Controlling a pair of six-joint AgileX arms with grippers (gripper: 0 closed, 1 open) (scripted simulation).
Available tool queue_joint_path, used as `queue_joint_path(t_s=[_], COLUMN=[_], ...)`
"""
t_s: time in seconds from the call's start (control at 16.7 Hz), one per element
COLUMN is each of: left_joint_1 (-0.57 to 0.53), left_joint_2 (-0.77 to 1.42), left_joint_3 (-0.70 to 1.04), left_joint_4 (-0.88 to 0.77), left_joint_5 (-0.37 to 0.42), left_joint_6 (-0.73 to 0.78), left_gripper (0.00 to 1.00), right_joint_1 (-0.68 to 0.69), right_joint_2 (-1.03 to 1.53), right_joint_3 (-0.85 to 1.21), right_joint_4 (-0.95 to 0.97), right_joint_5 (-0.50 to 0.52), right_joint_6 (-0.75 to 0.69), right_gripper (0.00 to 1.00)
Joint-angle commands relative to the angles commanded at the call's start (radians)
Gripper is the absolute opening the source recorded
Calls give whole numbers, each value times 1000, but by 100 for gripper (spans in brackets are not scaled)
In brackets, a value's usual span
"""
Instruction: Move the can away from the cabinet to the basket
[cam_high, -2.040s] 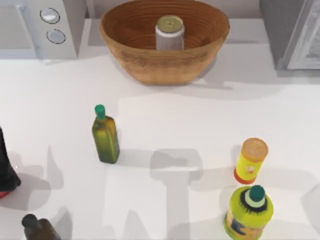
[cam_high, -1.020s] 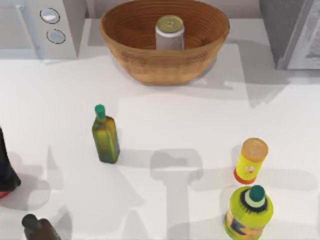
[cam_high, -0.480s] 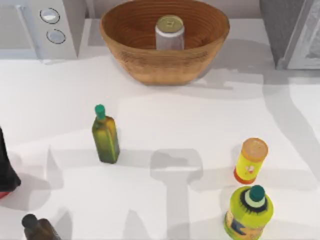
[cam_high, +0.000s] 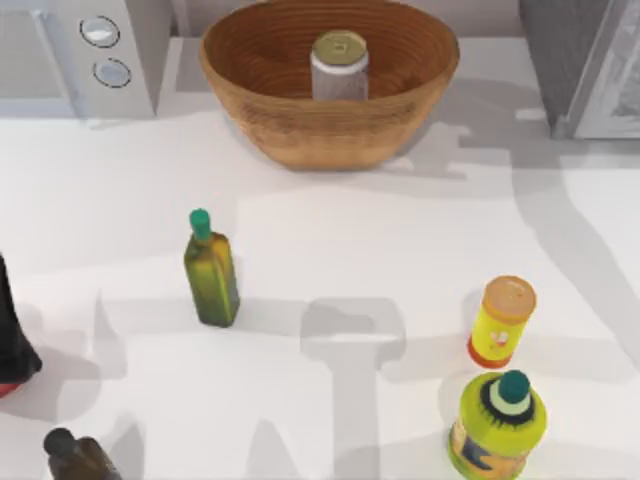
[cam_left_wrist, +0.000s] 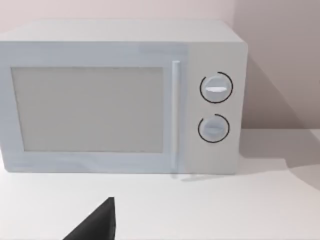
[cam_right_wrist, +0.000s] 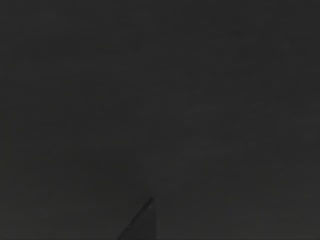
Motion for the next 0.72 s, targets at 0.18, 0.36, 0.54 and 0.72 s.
queue_joint_path(t_s=[0.18,0.36,0.54,0.72], left_joint_1=[0,0,0,0], left_joint_2=[0,0,0,0], left_joint_3=[0,0,0,0], left_joint_4=[0,0,0,0], left_joint_5=[0,0,0,0], left_joint_6=[0,0,0,0], left_gripper=[100,100,100,100], right_joint_1=[-35,-71,-75,-69], right_joint_2=[69,130,136,106], right_joint_3=[45,88,92,72], right_joint_4=[18,37,40,41], right_joint_5=[-37,-70,-74,-71], right_joint_6=[1,1,1,-1], right_gripper=[100,100,100,100])
